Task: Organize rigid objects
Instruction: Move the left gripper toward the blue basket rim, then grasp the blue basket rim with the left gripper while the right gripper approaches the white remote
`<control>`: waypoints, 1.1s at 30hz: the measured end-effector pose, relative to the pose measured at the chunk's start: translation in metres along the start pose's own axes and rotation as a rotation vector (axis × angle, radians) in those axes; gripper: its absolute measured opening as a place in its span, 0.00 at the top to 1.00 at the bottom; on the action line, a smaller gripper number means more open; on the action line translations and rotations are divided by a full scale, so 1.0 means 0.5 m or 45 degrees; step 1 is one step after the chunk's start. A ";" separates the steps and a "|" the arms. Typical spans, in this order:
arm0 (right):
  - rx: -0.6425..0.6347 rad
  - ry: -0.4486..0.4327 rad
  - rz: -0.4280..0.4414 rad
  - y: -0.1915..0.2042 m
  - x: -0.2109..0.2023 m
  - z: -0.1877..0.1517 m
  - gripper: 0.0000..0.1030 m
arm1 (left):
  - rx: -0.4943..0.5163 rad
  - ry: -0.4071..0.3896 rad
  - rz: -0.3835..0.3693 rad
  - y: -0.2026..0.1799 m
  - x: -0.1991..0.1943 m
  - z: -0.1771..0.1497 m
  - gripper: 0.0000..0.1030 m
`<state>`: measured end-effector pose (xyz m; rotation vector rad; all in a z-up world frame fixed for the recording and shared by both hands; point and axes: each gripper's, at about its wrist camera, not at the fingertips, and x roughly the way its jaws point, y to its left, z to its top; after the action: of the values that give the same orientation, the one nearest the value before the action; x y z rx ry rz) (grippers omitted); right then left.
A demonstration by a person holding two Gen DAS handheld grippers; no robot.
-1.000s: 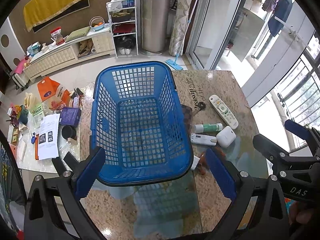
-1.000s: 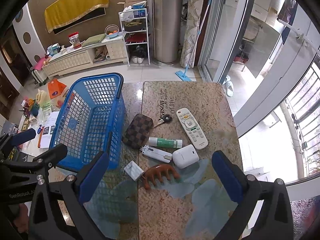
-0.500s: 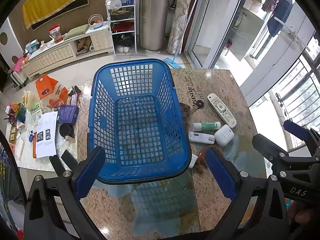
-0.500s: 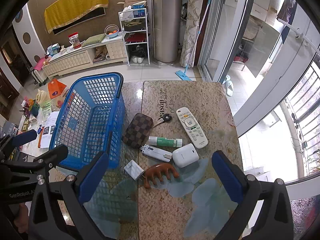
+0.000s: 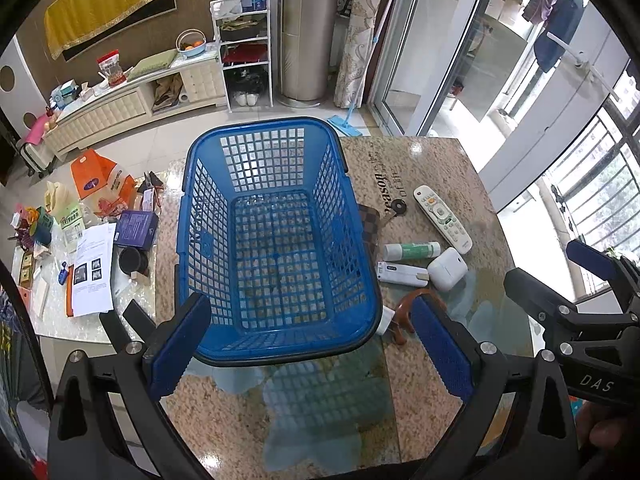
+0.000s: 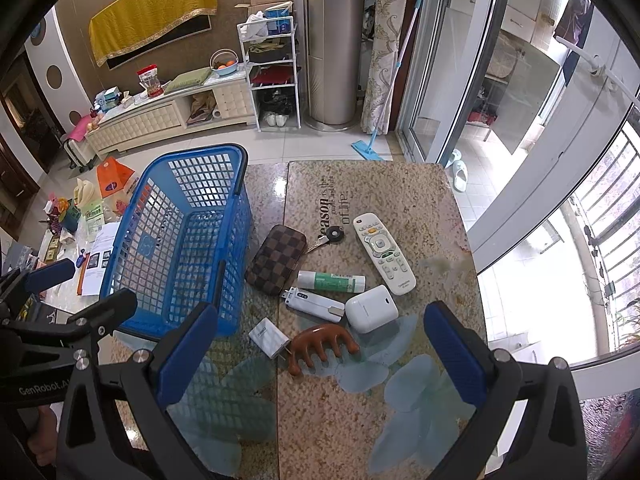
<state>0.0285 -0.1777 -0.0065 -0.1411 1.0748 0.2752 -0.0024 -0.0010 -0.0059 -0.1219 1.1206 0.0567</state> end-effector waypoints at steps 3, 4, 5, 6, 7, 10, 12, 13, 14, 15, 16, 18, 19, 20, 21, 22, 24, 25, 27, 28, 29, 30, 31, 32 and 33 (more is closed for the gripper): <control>0.002 -0.002 0.000 0.000 -0.002 -0.001 0.00 | 0.000 -0.002 0.000 0.000 0.000 -0.001 0.02; 0.001 -0.001 0.000 0.001 -0.003 -0.001 0.00 | 0.000 0.001 -0.001 0.000 0.001 -0.001 0.02; 0.001 -0.002 -0.001 0.000 -0.002 -0.001 0.00 | 0.000 0.004 -0.003 0.000 0.001 -0.001 0.02; 0.000 -0.002 0.000 0.000 -0.002 -0.001 0.00 | 0.001 0.006 -0.005 -0.001 0.001 -0.001 0.02; 0.000 0.000 0.001 0.000 -0.002 -0.001 0.00 | 0.002 0.008 -0.007 -0.001 0.001 -0.003 0.02; 0.000 0.008 0.002 0.000 -0.004 -0.003 0.00 | 0.006 0.024 -0.016 -0.004 0.004 -0.006 0.02; 0.000 0.014 0.010 -0.002 -0.004 -0.006 0.00 | 0.003 0.053 -0.029 -0.002 0.011 -0.004 0.02; -0.002 0.015 0.011 -0.003 -0.003 -0.005 0.00 | -0.002 0.069 -0.032 0.000 0.017 -0.003 0.02; -0.006 0.017 0.010 -0.003 -0.002 -0.004 0.00 | -0.008 0.084 -0.026 0.003 0.023 0.000 0.02; -0.012 0.019 0.010 -0.003 -0.001 -0.004 0.00 | -0.011 0.094 -0.020 0.005 0.027 0.003 0.02; -0.016 0.021 0.011 -0.004 0.001 -0.004 0.00 | -0.017 0.104 -0.019 0.010 0.033 0.006 0.02; -0.022 0.028 0.019 -0.007 0.006 -0.004 0.00 | -0.037 0.131 -0.023 0.024 0.047 0.014 0.02; -0.024 0.035 0.023 -0.010 0.009 -0.004 0.00 | -0.046 0.145 -0.024 0.033 0.054 0.019 0.02; -0.024 0.040 0.028 -0.013 0.013 -0.003 0.00 | -0.055 0.155 -0.023 0.041 0.061 0.024 0.02; -0.024 0.048 0.033 -0.016 0.017 -0.003 0.00 | -0.064 0.164 -0.016 0.051 0.068 0.030 0.02; -0.023 0.057 0.034 -0.020 0.021 -0.001 0.00 | -0.073 0.173 -0.004 0.063 0.075 0.036 0.02; -0.026 0.070 0.038 -0.025 0.030 0.000 0.00 | -0.091 0.197 0.018 0.084 0.091 0.047 0.02; -0.028 0.076 0.039 -0.028 0.034 0.002 0.00 | -0.104 0.208 0.018 0.098 0.101 0.053 0.02; -0.033 0.087 0.048 -0.034 0.042 0.005 0.00 | -0.124 0.230 0.038 0.123 0.120 0.062 0.02; -0.038 0.092 0.048 -0.037 0.046 0.008 0.00 | -0.131 0.241 0.046 0.133 0.128 0.068 0.02; -0.041 0.096 0.047 -0.039 0.051 0.009 0.00 | -0.141 0.261 0.055 0.145 0.139 0.072 0.02; -0.042 0.103 0.048 -0.042 0.056 0.010 0.00 | -0.153 0.284 0.053 0.157 0.150 0.076 0.02; -0.041 0.111 0.049 -0.045 0.062 0.011 0.00 | -0.163 0.306 0.045 0.166 0.160 0.079 0.02; -0.041 0.118 0.049 -0.047 0.067 0.013 0.00 | -0.165 0.319 0.037 0.176 0.170 0.083 0.02; -0.042 0.126 0.050 -0.049 0.072 0.014 0.00 | -0.162 0.334 0.038 0.183 0.181 0.086 0.02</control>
<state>0.0577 -0.1938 -0.0356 -0.1649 1.1725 0.3239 0.0655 0.0936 -0.0752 -0.2311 1.3812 0.1416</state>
